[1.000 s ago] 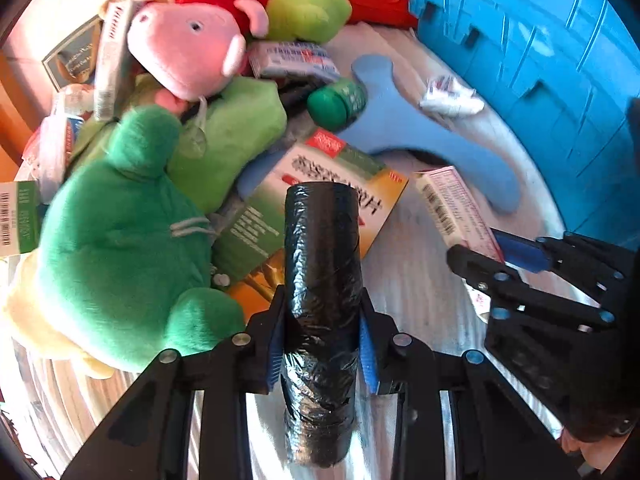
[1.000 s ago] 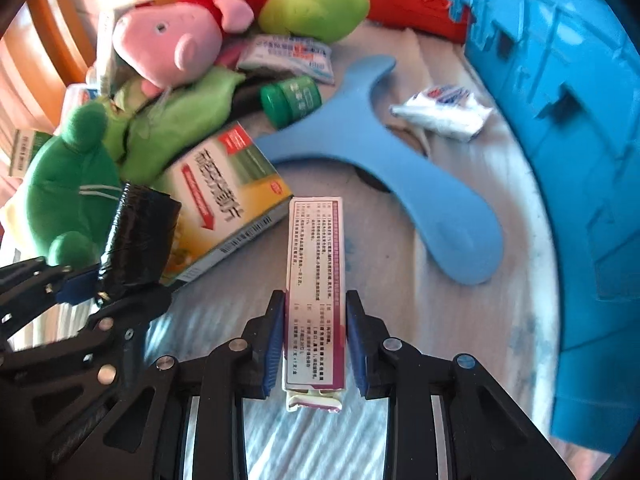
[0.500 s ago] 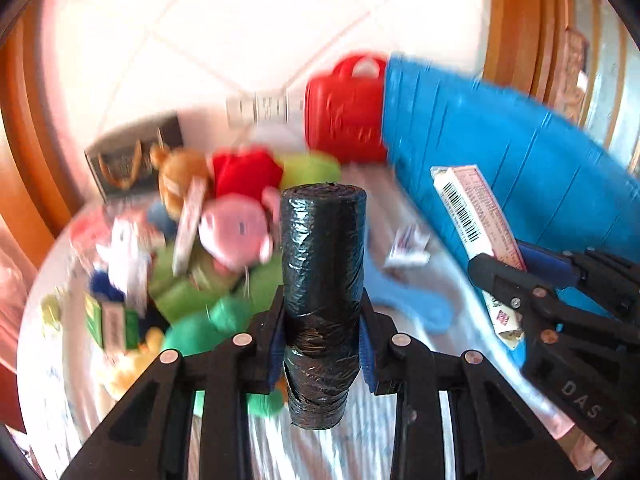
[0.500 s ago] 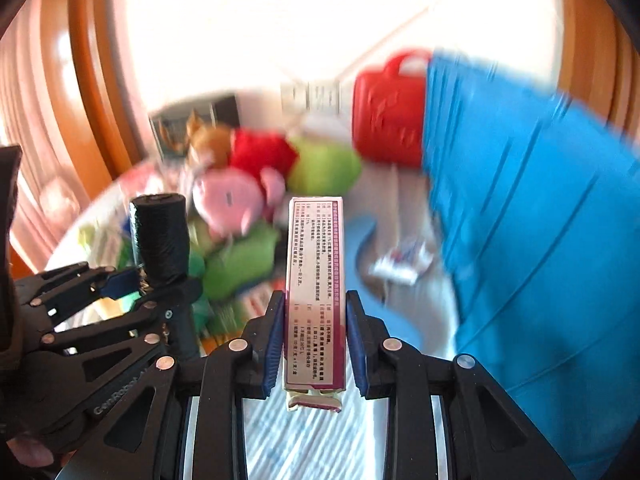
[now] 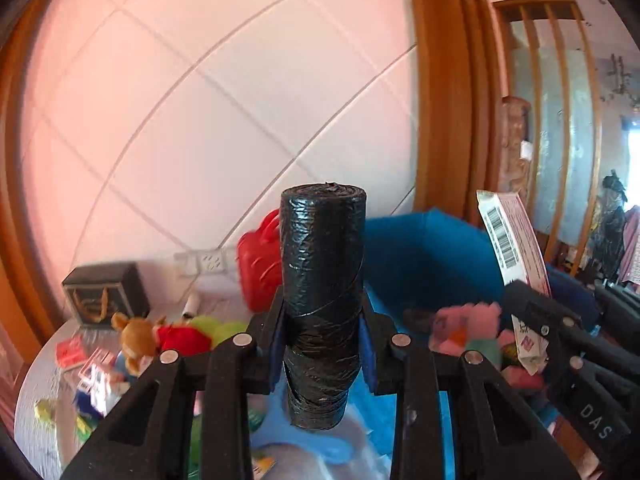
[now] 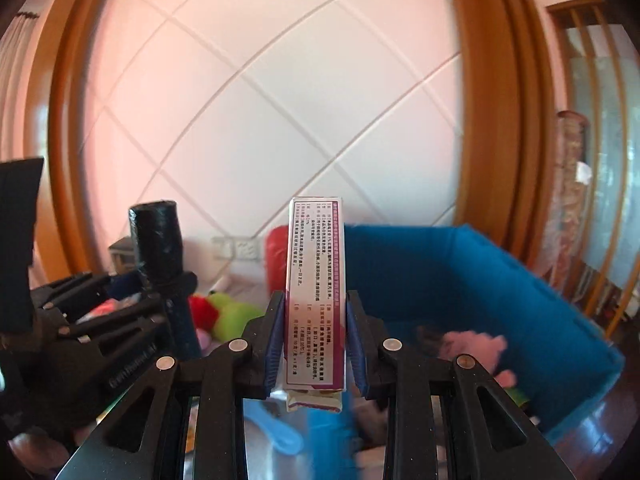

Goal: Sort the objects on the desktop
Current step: 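Lift the black roll and medicine box and drop both into the blue crate, then move both tools back to the pile of toys, then grasp the green and yellow plush frog with the right tool, then carry the plush frog over the blue crate and release it inside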

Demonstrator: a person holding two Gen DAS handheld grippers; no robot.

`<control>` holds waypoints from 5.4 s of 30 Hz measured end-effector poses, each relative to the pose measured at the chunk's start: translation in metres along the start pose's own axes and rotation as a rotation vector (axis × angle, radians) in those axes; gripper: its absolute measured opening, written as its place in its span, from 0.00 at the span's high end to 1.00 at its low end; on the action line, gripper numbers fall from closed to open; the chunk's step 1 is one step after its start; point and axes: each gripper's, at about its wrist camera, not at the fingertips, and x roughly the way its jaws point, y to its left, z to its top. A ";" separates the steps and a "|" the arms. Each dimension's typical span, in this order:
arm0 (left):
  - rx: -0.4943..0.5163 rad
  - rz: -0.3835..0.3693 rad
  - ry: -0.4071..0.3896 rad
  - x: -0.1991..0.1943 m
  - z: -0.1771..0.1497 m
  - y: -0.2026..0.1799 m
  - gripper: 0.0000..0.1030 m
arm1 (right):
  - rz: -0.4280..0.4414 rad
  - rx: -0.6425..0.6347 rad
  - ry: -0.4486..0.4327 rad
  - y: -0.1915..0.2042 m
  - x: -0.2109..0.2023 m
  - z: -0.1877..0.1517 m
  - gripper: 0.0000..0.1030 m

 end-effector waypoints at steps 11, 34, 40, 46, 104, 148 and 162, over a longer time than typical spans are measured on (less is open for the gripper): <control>0.071 -0.102 0.006 0.015 0.021 -0.126 0.71 | -0.142 0.062 0.030 -0.120 -0.010 -0.014 0.72; 0.090 -0.028 0.159 0.062 -0.009 -0.157 0.34 | -0.190 0.051 0.151 -0.168 0.042 -0.043 0.21; 0.073 -0.013 0.169 0.055 -0.010 -0.141 0.22 | -0.218 0.056 0.157 -0.169 0.041 -0.042 0.02; 0.057 0.033 0.183 0.042 -0.022 -0.113 0.18 | -0.200 0.050 0.172 -0.150 0.037 -0.041 0.00; -0.283 0.251 0.778 0.052 -0.341 0.314 0.14 | 0.446 -0.212 0.853 0.351 0.214 -0.266 0.00; 0.017 0.076 0.242 0.011 -0.117 0.121 0.53 | 0.300 -0.133 0.344 0.175 0.097 -0.077 0.19; 0.166 -0.110 0.100 0.023 -0.027 -0.047 0.52 | 0.088 -0.027 0.177 0.011 0.042 -0.016 0.19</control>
